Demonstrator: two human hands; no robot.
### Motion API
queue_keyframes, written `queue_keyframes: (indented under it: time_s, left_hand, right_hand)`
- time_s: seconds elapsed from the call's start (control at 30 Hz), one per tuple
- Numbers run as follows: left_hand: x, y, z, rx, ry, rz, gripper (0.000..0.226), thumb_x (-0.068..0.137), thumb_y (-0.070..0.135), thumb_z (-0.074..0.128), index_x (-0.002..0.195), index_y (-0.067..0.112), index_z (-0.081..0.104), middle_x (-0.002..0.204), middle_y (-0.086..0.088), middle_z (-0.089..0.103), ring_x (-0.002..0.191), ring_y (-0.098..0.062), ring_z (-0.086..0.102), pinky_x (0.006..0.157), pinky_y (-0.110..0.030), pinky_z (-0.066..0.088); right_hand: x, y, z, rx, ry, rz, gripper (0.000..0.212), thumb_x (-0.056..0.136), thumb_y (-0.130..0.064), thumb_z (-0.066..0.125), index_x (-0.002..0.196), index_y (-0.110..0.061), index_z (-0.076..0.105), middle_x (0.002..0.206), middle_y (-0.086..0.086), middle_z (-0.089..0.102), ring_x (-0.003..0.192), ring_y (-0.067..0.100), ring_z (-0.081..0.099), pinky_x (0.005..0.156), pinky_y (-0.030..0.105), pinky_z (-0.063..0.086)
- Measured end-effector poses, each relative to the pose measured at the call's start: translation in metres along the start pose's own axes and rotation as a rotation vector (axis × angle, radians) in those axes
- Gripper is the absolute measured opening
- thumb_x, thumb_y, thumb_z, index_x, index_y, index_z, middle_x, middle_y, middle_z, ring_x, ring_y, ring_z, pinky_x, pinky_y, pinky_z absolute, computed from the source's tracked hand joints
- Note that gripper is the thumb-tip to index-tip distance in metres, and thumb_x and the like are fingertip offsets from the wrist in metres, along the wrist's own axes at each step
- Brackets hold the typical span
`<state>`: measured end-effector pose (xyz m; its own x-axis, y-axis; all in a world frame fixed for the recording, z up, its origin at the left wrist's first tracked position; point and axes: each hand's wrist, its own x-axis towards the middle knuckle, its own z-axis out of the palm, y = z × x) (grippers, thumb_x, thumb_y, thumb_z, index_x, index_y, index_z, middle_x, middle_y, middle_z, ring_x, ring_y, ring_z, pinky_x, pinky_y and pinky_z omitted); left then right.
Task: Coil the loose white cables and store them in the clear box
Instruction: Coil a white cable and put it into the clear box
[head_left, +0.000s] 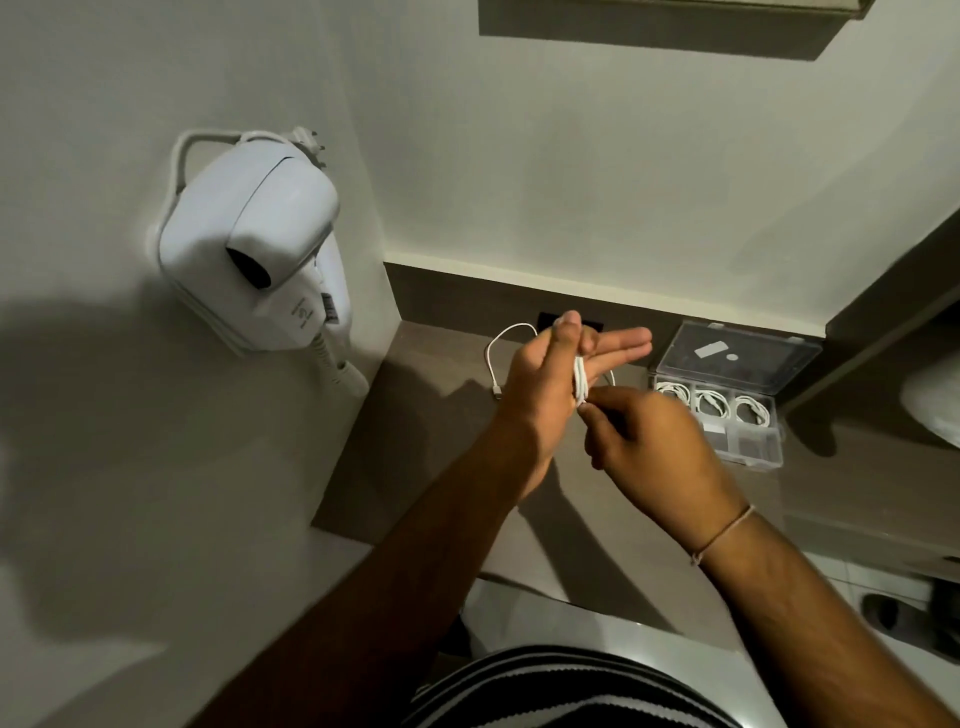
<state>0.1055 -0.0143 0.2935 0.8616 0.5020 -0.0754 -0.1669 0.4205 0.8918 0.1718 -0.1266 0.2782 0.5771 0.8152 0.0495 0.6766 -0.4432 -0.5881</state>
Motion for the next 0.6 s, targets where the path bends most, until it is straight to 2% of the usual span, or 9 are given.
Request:
queue_keyframes:
  time_s: [0.1, 0.2, 0.27, 0.33, 0.43, 0.53, 0.6]
  left_hand:
    - [-0.003, -0.002, 0.008, 0.049, 0.041, -0.005, 0.032, 0.114, 0.025, 0.025, 0.098, 0.007, 0.046, 0.129, -0.029, 0.067, 0.122, -0.032, 0.068, 0.108, -0.034, 0.05]
    - [-0.003, -0.004, 0.009, 0.038, 0.064, -0.029, 0.035, 0.114, 0.026, 0.028, 0.104, 0.003, 0.052, 0.129, -0.025, 0.068, 0.122, -0.03, 0.067, 0.112, -0.04, 0.047]
    - [-0.002, -0.004, 0.006, -0.001, 0.07, -0.048, 0.044, 0.113, 0.027, 0.029, 0.114, -0.008, 0.054, 0.13, -0.025, 0.068, 0.122, -0.03, 0.068, 0.11, -0.042, 0.049]
    - [0.0, -0.005, 0.0, -0.045, 0.081, -0.055, 0.05, 0.113, 0.029, 0.028, 0.125, -0.014, 0.051, 0.131, -0.025, 0.067, 0.122, -0.031, 0.068, 0.106, -0.041, 0.053]
    - [0.001, -0.005, -0.007, -0.109, 0.066, -0.066, 0.053, 0.114, 0.032, 0.026, 0.131, -0.013, 0.049, 0.133, -0.026, 0.066, 0.123, -0.032, 0.067, 0.098, -0.032, 0.057]
    - [0.001, -0.007, -0.011, -0.155, 0.042, -0.11, 0.055, 0.114, 0.034, 0.026, 0.134, -0.012, 0.048, 0.134, -0.025, 0.066, 0.125, -0.033, 0.066, 0.109, -0.04, 0.049]
    - [0.0, -0.008, -0.01, -0.187, 0.017, -0.153, 0.054, 0.113, 0.035, 0.027, 0.133, -0.011, 0.05, 0.134, -0.025, 0.066, 0.125, -0.033, 0.066, 0.109, -0.04, 0.05]
  right_hand:
    - [-0.008, -0.004, -0.006, -0.079, 0.204, -0.019, 0.014, 0.094, -0.025, 0.069, 0.085, -0.025, 0.08, 0.064, -0.005, 0.074, 0.06, 0.017, 0.069, 0.064, 0.035, 0.057]
    - [-0.013, -0.004, -0.007, -0.029, 0.33, -0.048, 0.008, 0.088, -0.023, 0.078, 0.091, -0.029, 0.083, 0.068, -0.009, 0.074, 0.053, 0.005, 0.058, 0.058, 0.022, 0.045]
    - [-0.014, 0.001, -0.006, 0.076, 0.293, -0.047, 0.015, 0.089, -0.028, 0.078, 0.102, -0.035, 0.08, 0.083, -0.018, 0.077, 0.063, 0.001, 0.065, 0.061, 0.013, 0.047]
    - [-0.015, 0.004, -0.006, 0.198, 0.187, -0.057, 0.024, 0.091, -0.034, 0.073, 0.114, -0.038, 0.076, 0.099, -0.026, 0.076, 0.085, -0.006, 0.071, 0.074, 0.009, 0.055]
    - [-0.015, 0.005, -0.009, 0.186, 0.093, -0.125, 0.031, 0.097, -0.034, 0.067, 0.127, -0.035, 0.072, 0.107, -0.02, 0.078, 0.093, -0.004, 0.074, 0.085, 0.015, 0.06]
    - [-0.01, 0.004, -0.017, 0.029, 0.04, -0.192, 0.029, 0.099, -0.046, 0.059, 0.122, -0.034, 0.073, 0.091, -0.018, 0.079, 0.08, 0.001, 0.074, 0.076, 0.032, 0.063]
    - [-0.006, 0.002, -0.021, -0.048, 0.082, -0.2, 0.034, 0.096, -0.056, 0.056, 0.111, -0.034, 0.078, 0.086, -0.015, 0.08, 0.073, 0.006, 0.074, 0.067, 0.038, 0.062]
